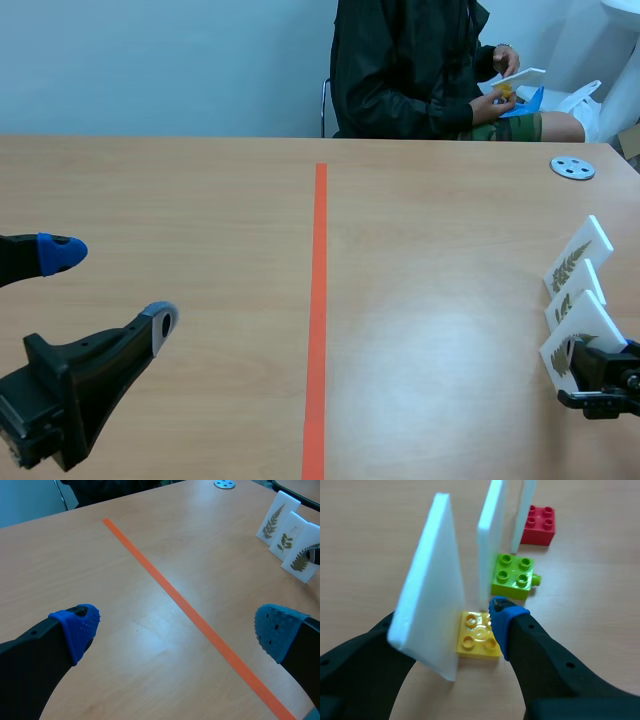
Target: Sort the leaf by its shape. The table is split by an orange tape line. A compound leaf with several leaflets goes to the left side, a simple leaf with one blade goes to the right side. Return to the home posture when a red brick is placed on the table.
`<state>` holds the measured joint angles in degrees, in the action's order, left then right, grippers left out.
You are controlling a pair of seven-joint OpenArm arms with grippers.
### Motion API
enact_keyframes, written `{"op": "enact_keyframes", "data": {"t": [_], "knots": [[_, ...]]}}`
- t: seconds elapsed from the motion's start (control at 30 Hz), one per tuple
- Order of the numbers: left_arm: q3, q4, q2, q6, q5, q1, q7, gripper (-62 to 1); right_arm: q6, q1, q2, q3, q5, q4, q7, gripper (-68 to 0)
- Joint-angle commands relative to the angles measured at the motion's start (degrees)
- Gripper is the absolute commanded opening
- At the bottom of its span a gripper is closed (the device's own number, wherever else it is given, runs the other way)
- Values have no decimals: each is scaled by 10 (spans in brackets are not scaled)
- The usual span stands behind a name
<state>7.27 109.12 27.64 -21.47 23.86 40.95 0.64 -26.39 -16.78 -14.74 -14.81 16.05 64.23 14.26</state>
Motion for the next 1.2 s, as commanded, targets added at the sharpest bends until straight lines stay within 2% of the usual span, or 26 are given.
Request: {"op": "enact_keyframes", "data": {"t": [0.0, 0.2, 0.3, 0.5, 0.57, 0.67, 0.8, 0.87, 1.0, 1.07, 1.13, 1.17], "knots": [[-2, 3, -3, -1, 4, -2, 9, 14, -5, 2, -8, -15, 7, 23, 9, -440], [-2, 3, -3, -1, 4, -2, 9, 14, -7, 3, -8, -25, 7, 51, 3, -436], [-2, 3, -3, -1, 4, -2, 9, 14, -9, 3, -8, -25, 7, 73, -3, -354], [-2, 3, -3, -1, 4, -2, 9, 14, -41, 2, -8, -30, 9, 136, -31, -290], [-2, 3, -3, -1, 4, -2, 9, 14, -49, 2, -8, -37, 20, 167, -63, -251], [-2, 3, -3, -1, 4, -2, 9, 14, -52, 2, -8, -52, 43, 216, -109, -158], [-2, 3, -3, -1, 4, -2, 9, 14, -77, 2, -8, -63, 79, 285, -158, -51], [-2, 3, -3, -1, 4, -2, 9, 14, -91, 2, -8, -62, 98, 322, -190, -34], [-2, 3, -3, -1, 4, -2, 9, 14, -92, 3, -8, -57, 137, 384, -269, -34], [-2, 3, -3, -1, 4, -2, 9, 14, -96, 3, -10, -57, 181, 397, -273, -35], [-2, 3, -3, -1, 4, -2, 9, 14, -117, 2, -17, -57, 222, 399, -272, -35], [-2, 3, -3, -1, 4, -2, 9, 14, -121, 3, -21, -57, 227, 399, -272, -35]]}}
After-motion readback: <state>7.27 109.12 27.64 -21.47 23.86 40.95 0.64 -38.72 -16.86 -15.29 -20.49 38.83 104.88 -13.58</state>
